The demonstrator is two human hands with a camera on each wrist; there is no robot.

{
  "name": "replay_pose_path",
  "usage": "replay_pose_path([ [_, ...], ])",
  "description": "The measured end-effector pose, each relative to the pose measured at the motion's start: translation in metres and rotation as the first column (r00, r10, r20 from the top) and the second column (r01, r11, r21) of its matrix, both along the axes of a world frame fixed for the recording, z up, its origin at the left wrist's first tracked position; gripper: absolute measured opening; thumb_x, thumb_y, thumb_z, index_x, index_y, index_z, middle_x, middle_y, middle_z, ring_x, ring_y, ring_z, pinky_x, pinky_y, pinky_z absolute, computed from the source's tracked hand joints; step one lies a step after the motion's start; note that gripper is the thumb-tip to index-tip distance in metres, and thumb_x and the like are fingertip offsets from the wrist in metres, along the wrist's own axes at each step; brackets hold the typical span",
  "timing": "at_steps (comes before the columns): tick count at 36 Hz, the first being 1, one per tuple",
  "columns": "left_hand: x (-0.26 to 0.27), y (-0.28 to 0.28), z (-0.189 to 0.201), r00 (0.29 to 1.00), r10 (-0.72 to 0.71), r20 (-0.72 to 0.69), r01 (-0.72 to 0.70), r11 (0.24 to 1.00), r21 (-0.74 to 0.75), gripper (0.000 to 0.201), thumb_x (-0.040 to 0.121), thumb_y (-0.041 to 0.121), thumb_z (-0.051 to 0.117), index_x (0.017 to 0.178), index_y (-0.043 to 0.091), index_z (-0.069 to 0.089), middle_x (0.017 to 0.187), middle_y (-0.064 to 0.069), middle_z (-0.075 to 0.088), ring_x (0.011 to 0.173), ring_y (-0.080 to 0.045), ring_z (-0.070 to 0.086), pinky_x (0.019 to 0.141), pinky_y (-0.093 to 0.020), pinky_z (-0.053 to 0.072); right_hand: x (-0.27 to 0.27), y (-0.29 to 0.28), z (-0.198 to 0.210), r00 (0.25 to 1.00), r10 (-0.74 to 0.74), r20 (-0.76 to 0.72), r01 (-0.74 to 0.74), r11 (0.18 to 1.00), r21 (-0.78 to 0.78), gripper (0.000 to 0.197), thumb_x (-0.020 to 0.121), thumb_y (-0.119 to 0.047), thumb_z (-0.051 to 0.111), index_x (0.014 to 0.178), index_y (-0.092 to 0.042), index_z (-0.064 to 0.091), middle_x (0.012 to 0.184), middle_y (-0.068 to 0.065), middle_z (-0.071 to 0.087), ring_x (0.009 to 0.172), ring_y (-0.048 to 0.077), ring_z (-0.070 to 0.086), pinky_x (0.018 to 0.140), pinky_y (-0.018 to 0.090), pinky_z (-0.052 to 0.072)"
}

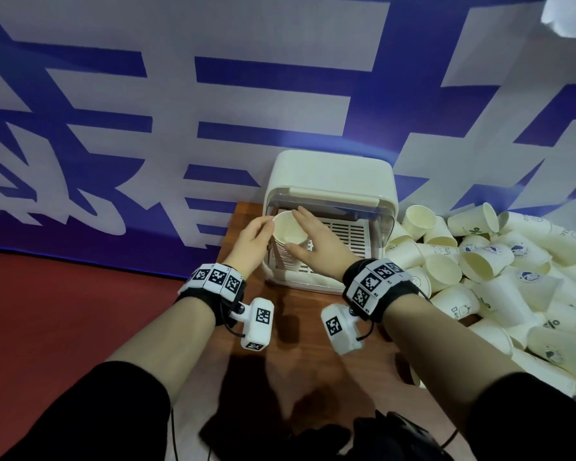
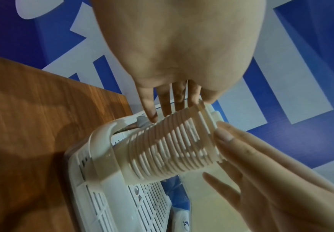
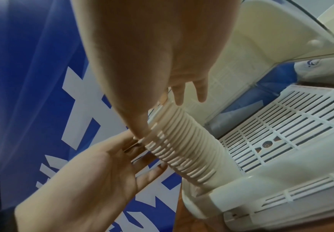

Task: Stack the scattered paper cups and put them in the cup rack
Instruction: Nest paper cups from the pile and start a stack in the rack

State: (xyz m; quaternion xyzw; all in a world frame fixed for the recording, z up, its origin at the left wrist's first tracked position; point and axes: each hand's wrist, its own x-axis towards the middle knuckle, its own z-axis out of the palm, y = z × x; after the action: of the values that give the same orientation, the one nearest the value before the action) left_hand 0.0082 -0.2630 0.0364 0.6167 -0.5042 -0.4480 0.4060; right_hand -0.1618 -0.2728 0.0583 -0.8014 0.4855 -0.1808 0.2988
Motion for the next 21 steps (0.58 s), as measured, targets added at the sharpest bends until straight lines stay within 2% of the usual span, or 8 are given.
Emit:
replay_pose_path([
  [4, 0.001, -0.002, -0.005, 1.0, 0.009, -0.015, -0.008, 1.0, 0.017, 0.034, 0.1, 0.033, 0.044, 0.131, 0.02, 0.051, 0.127, 0.001, 0.055, 0.122, -0.018, 0.051, 0.107, -0.044, 0.041, -0.001, 0.0, -0.001, 0.997, -0.039, 0.07, 0.033, 0.996, 0.078, 0.075, 0.091, -0.029, 0.061, 0.15, -0.012, 0.018, 0.158, 0.002, 0.014, 0.144, 0.01, 0.014, 0.111, 0.014, 0.008],
  [6, 0.001, -0.004, -0.007, 1.0, 0.017, -0.024, -0.016, 0.999, 0.029, 0.033, 0.099, 0.033, 0.046, 0.13, 0.021, 0.052, 0.125, 0.002, 0.055, 0.122, -0.018, 0.051, 0.106, -0.046, 0.042, -0.001, 0.0, -0.002, 0.992, -0.059, 0.115, 0.047, 0.993, 0.108, 0.074, 0.091, -0.027, 0.062, 0.15, -0.013, 0.02, 0.158, 0.001, 0.016, 0.144, 0.01, 0.016, 0.109, 0.012, 0.008],
  [17, 0.0, -0.012, -0.004, 0.998, 0.051, -0.034, -0.048, 0.996, 0.075, 0.031, 0.099, 0.033, 0.048, 0.125, 0.018, 0.055, 0.121, 0.001, 0.055, 0.119, -0.02, 0.052, 0.105, -0.046, 0.043, 0.004, -0.006, -0.006, 0.969, -0.134, 0.206, 0.096, 0.978, 0.184, 0.073, 0.089, -0.027, 0.064, 0.149, -0.017, 0.023, 0.157, -0.002, 0.02, 0.143, 0.011, 0.02, 0.112, 0.02, 0.013],
  [21, 0.002, -0.012, -0.003, 0.999, 0.044, -0.033, -0.04, 0.994, 0.105, 0.035, 0.098, 0.037, 0.047, 0.126, 0.018, 0.054, 0.124, -0.002, 0.055, 0.118, -0.021, 0.052, 0.105, -0.047, 0.043, 0.002, -0.007, -0.013, 0.927, -0.256, 0.275, 0.164, 0.934, 0.319, 0.089, 0.082, -0.034, 0.072, 0.151, -0.022, 0.016, 0.155, -0.001, 0.026, 0.139, 0.015, 0.028, 0.115, 0.033, 0.024],
])
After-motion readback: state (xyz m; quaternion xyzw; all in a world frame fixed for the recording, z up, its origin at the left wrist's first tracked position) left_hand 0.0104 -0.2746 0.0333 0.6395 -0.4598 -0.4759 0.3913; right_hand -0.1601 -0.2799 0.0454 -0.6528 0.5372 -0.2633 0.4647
